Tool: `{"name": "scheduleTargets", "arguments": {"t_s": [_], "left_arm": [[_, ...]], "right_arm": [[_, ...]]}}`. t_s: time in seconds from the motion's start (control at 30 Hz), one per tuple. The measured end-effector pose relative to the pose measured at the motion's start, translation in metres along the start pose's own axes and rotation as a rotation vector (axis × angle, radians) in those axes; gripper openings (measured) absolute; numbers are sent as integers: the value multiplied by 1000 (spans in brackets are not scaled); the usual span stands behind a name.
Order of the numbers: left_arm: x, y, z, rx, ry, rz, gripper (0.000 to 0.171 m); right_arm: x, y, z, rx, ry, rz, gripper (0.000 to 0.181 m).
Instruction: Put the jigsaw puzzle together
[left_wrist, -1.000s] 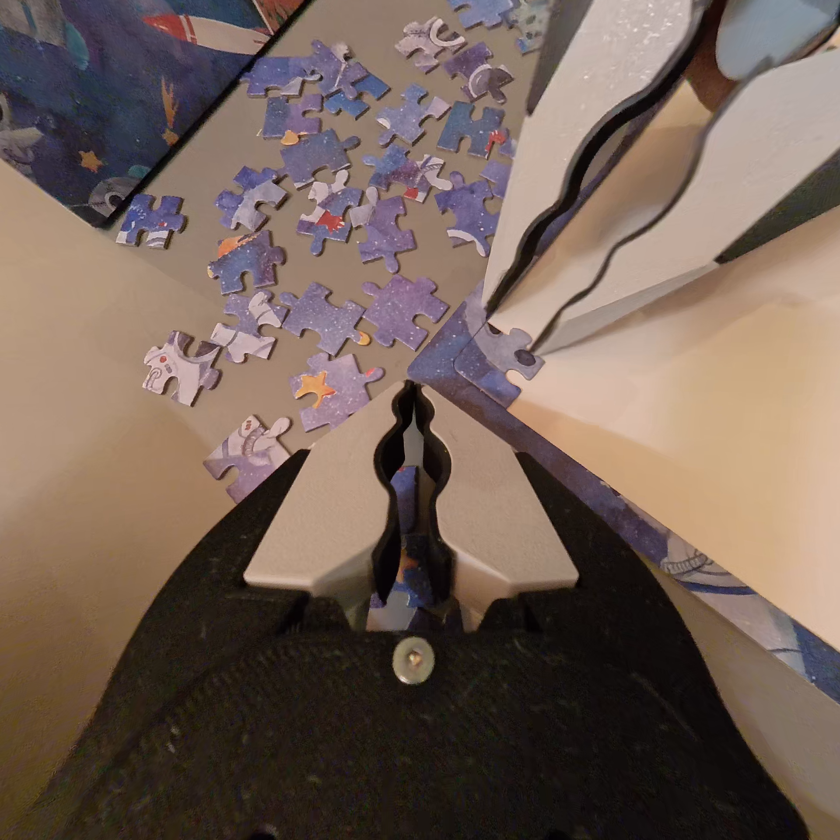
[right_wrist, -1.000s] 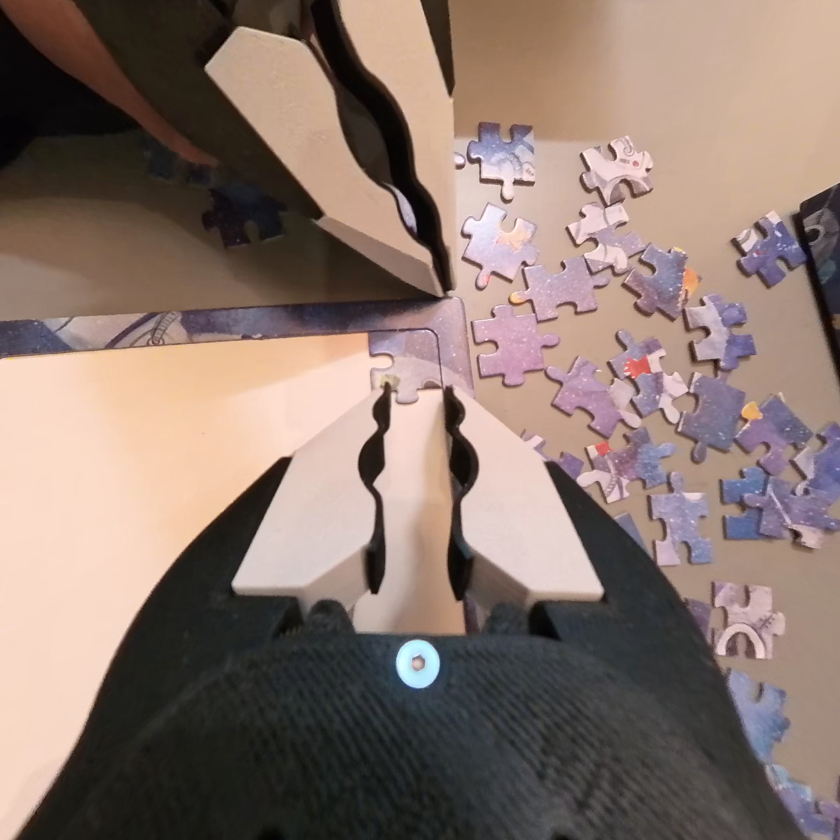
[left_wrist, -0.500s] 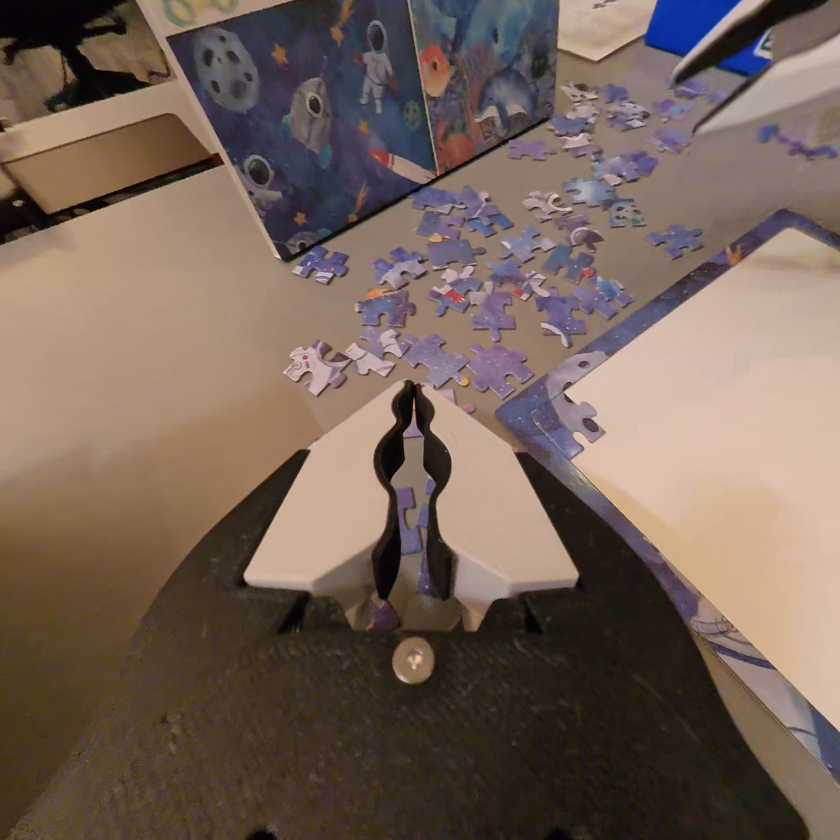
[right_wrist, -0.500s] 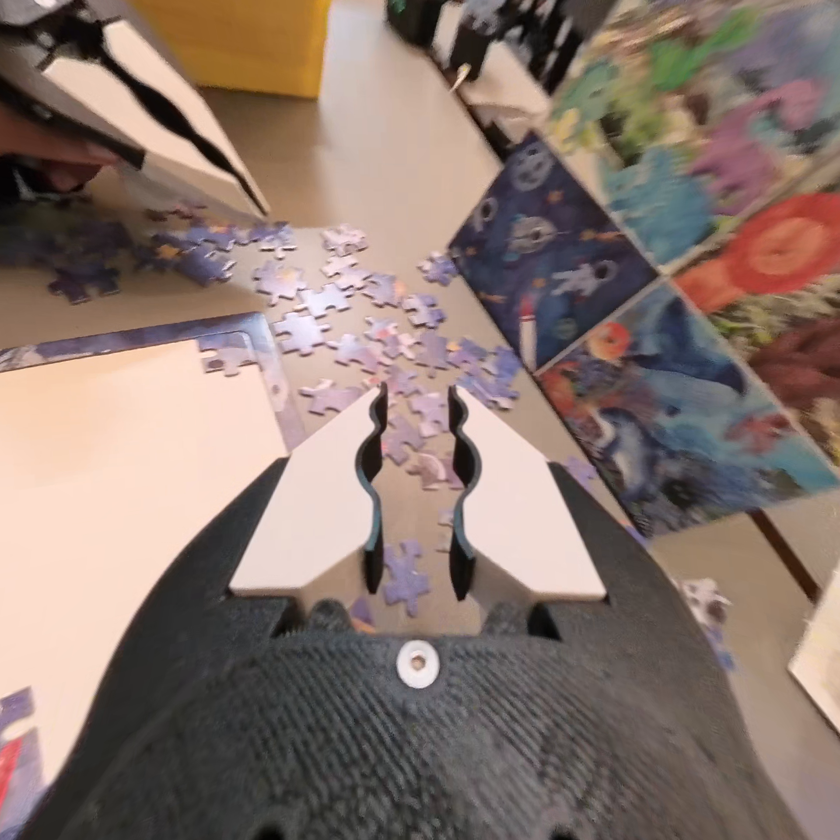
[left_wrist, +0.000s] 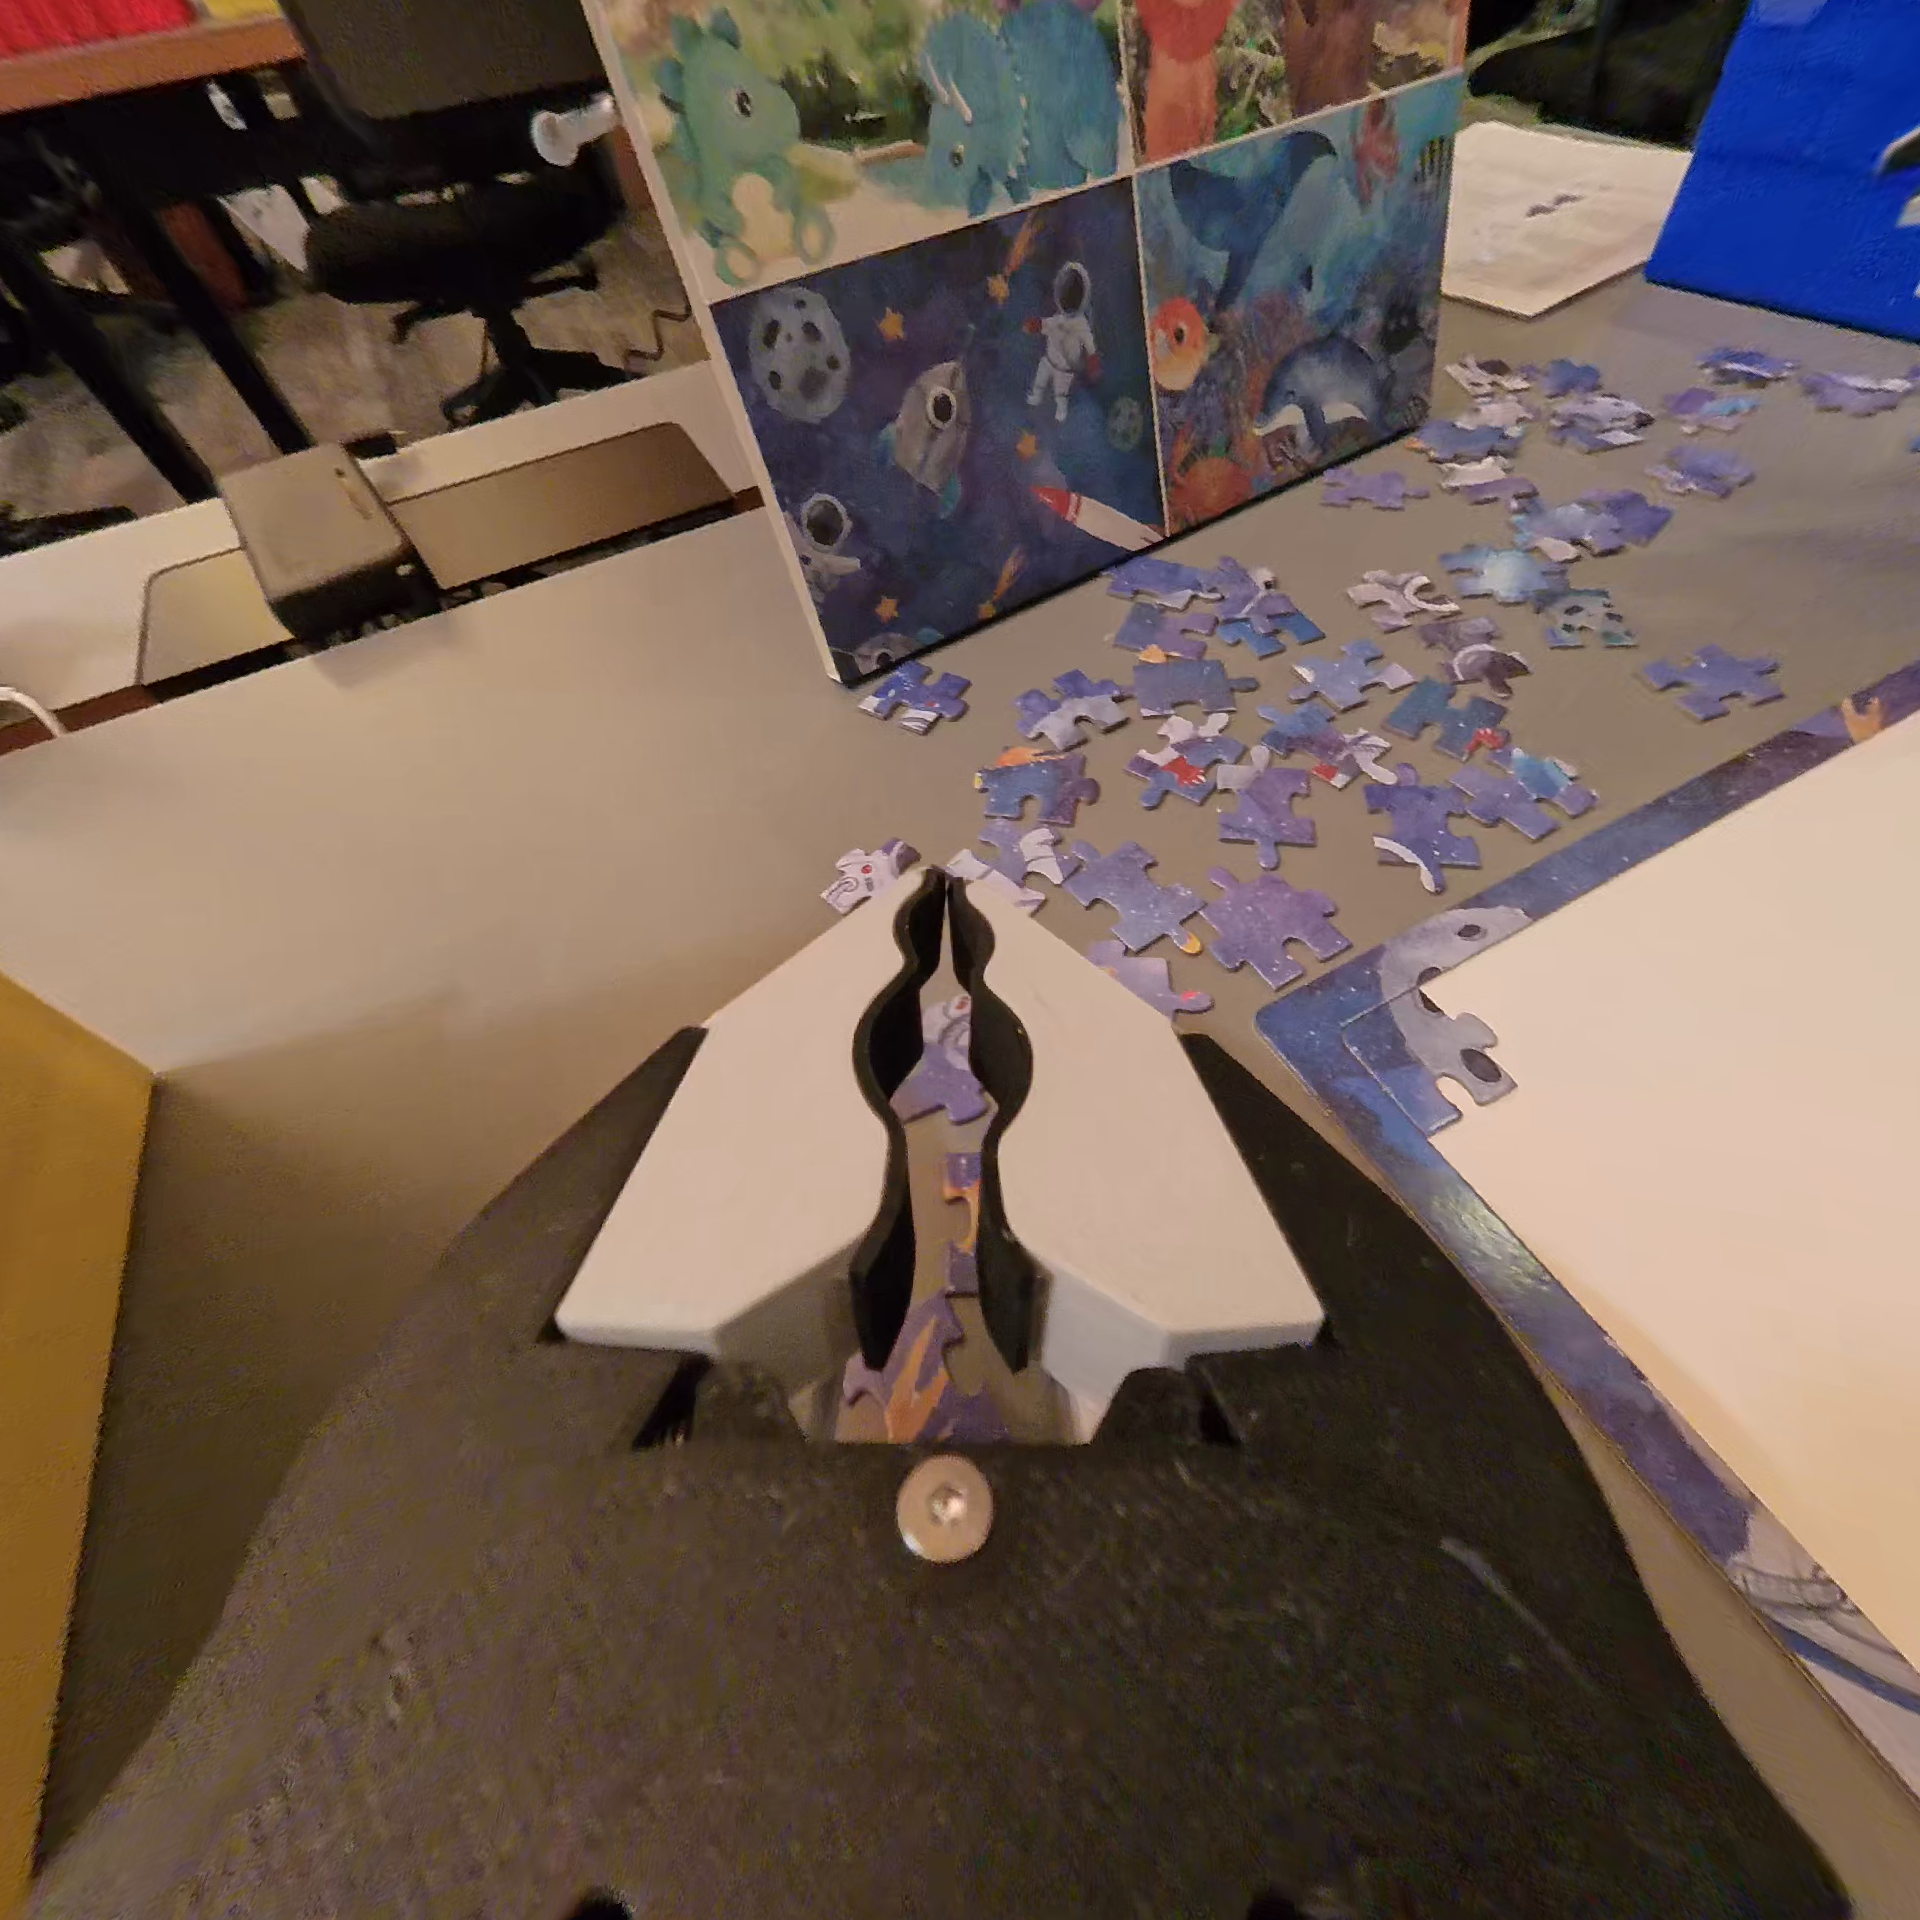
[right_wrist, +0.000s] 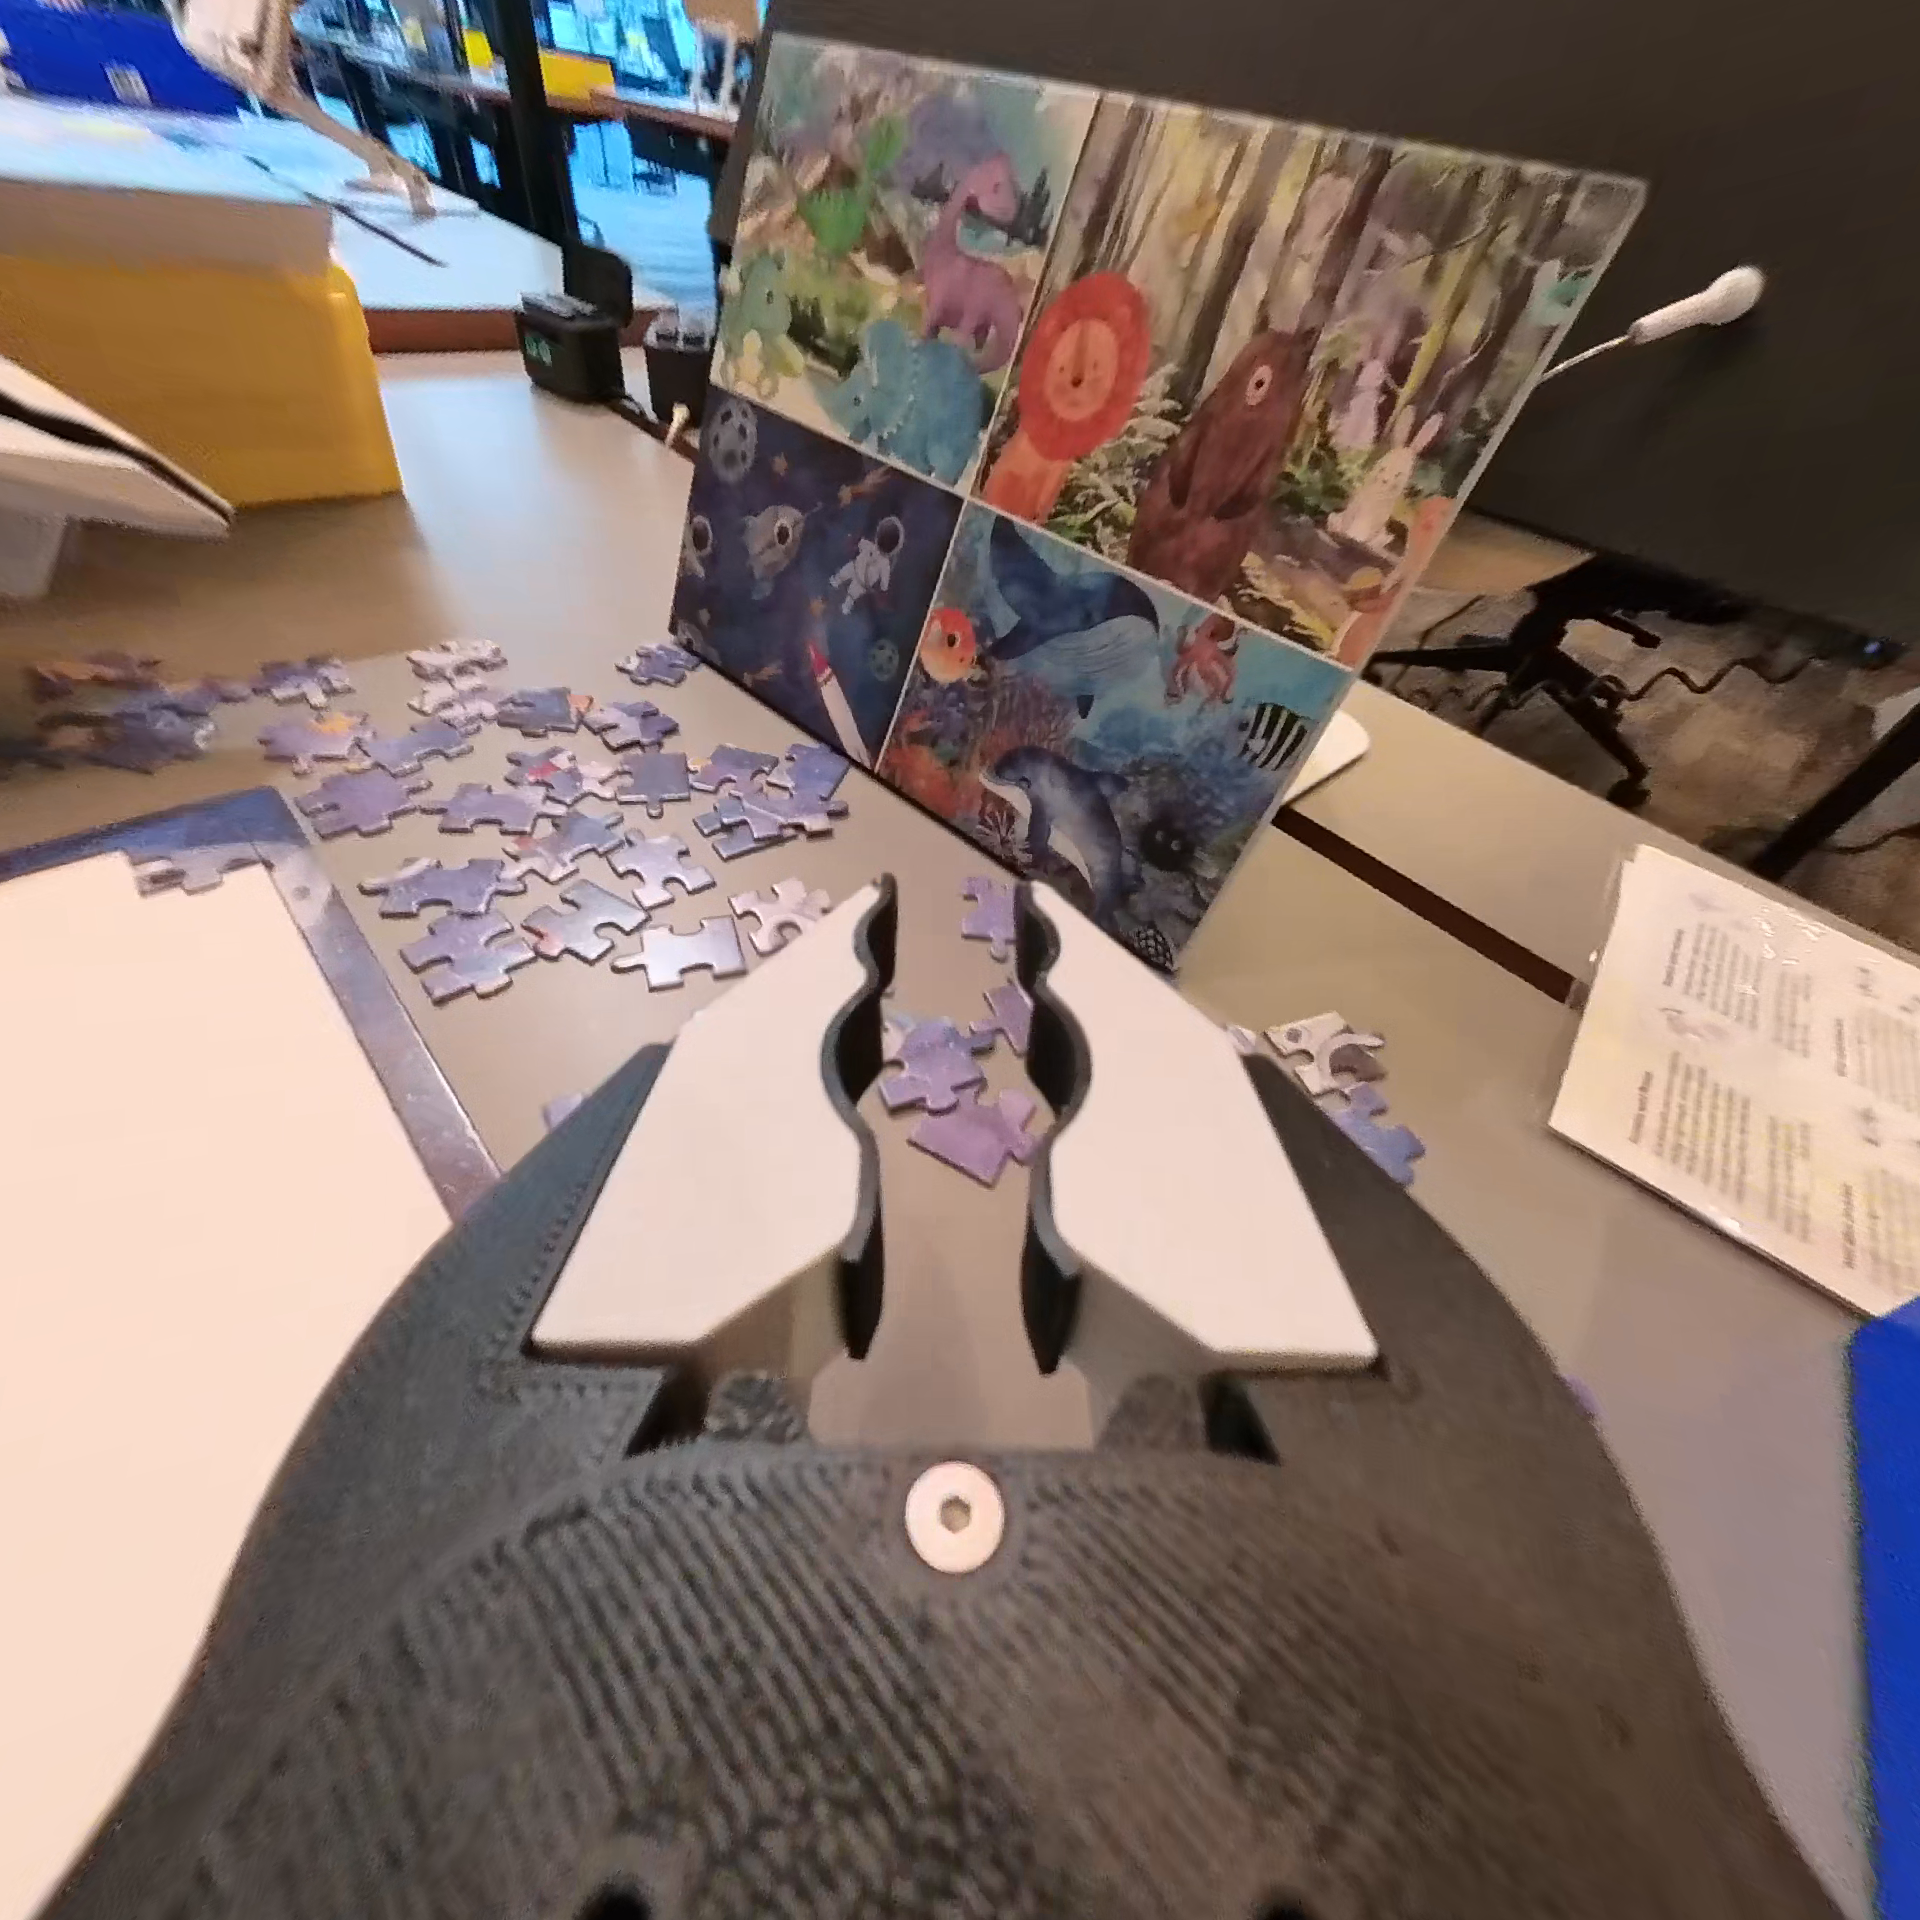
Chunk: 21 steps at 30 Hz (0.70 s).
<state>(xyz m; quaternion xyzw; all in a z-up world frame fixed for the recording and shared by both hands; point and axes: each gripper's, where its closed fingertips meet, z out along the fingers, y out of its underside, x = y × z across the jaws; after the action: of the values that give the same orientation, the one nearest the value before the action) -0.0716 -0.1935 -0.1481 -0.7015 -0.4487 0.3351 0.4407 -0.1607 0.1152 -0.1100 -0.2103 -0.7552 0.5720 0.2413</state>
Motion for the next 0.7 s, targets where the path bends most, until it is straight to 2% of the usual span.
{"name": "scheduleTargets", "arguments": {"t_s": [0.17,0.53,0.7], "left_arm": [[-9,-2,-2,11,-64,15,0],[-9,-4,-3,21,-64,15,2],[-12,-6,-5,34,-84,13,6]], "right_arm": [[2,-4,-3,26,-2,41,20],[13,5,-3,62,-15,175,17],[17,2,-7,80,-4,184,17]]}}
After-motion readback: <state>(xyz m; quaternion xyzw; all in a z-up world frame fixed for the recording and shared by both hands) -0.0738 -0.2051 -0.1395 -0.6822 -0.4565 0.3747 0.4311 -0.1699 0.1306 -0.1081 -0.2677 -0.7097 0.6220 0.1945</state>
